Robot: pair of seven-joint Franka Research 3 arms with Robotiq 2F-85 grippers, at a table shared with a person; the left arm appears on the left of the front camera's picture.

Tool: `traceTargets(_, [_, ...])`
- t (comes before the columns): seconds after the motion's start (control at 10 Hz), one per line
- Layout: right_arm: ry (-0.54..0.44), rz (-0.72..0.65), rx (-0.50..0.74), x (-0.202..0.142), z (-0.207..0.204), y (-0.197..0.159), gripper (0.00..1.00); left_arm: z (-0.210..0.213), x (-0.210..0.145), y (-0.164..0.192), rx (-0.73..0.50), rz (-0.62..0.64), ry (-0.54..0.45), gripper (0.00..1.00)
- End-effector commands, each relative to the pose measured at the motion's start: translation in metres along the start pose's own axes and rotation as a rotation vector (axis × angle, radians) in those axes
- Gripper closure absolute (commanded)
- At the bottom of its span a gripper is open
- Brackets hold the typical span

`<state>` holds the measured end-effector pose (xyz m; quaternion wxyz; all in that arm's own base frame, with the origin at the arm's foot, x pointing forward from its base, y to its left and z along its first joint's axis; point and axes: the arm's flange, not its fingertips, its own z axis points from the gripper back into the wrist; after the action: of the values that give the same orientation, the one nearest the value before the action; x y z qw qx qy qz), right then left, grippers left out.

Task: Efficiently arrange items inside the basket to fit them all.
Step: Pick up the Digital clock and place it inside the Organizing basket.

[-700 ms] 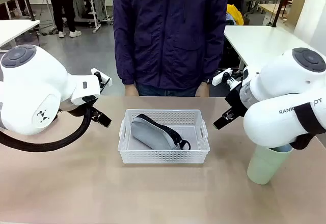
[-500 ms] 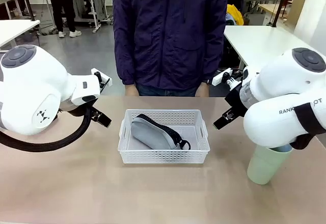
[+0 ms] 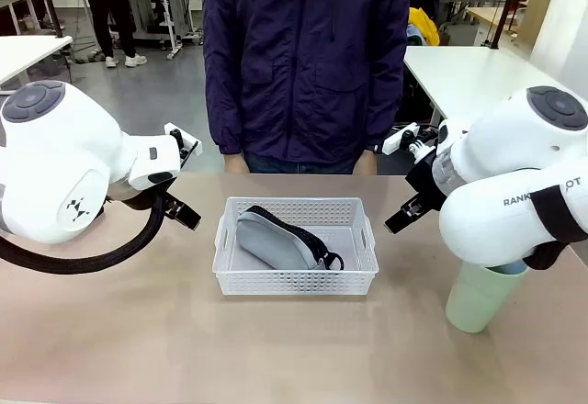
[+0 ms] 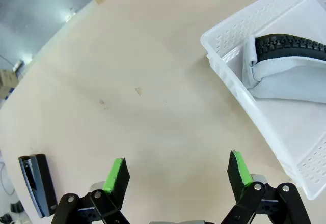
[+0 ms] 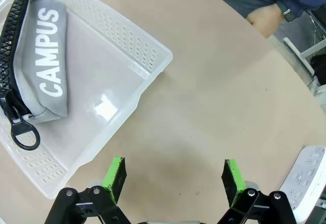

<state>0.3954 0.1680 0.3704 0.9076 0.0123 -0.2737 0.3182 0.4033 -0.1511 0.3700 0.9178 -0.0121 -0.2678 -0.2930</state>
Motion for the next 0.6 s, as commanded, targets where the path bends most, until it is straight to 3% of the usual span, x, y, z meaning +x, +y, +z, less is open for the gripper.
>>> traceTargets(0.0, [0.0,-0.001,0.0,0.0,0.0001,-0.0001,0.0,0.0001,0.0001,-0.0001,0.0,-0.001,0.0,0.0])
traceTargets(0.5, [0.0,-0.001,0.0,0.0,0.0001,-0.0001,0.0,0.0001,0.0001,-0.0001,0.0,-0.001,0.0,0.0])
